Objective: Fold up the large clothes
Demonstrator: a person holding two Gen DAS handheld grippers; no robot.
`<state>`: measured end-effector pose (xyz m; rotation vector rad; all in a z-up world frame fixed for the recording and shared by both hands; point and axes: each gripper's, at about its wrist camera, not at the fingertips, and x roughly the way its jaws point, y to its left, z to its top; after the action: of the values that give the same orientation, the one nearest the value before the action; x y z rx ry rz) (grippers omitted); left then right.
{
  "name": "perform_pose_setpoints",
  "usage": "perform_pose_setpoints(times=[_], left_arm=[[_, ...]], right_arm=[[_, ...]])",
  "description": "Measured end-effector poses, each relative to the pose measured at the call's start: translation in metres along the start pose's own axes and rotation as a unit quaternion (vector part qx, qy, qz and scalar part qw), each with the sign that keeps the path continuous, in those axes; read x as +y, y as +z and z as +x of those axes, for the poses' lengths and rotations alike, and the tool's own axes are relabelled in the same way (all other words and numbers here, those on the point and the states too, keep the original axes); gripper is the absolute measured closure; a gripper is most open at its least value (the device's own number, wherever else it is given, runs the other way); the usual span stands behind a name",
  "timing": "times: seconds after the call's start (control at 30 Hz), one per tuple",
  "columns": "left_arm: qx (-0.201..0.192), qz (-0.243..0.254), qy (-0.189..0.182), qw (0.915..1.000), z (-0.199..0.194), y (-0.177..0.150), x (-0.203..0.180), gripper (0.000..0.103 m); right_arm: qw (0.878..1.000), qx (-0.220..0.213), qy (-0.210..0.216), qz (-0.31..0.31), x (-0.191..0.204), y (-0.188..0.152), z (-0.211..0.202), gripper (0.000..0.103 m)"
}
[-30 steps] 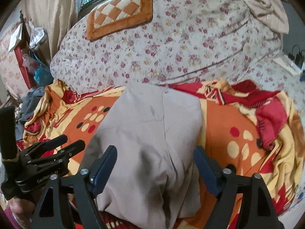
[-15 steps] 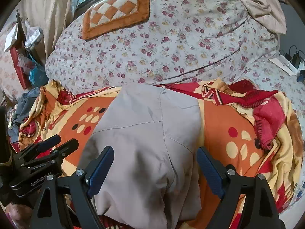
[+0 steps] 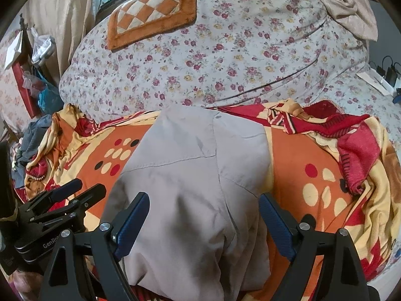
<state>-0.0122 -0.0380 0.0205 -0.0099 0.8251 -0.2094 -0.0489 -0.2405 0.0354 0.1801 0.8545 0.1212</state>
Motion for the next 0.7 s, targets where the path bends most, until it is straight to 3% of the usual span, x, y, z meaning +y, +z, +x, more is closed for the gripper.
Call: perform_pose_setpoints(times=[0.7], left_arm=[[0.008,-0.007,0.004,0.9999,0.0061,-0.0033,-0.003,0.037]], right_arm=[[1.0,0.007,-0.001,0.01,-0.0009,-0.0032,0.0055,0.016]])
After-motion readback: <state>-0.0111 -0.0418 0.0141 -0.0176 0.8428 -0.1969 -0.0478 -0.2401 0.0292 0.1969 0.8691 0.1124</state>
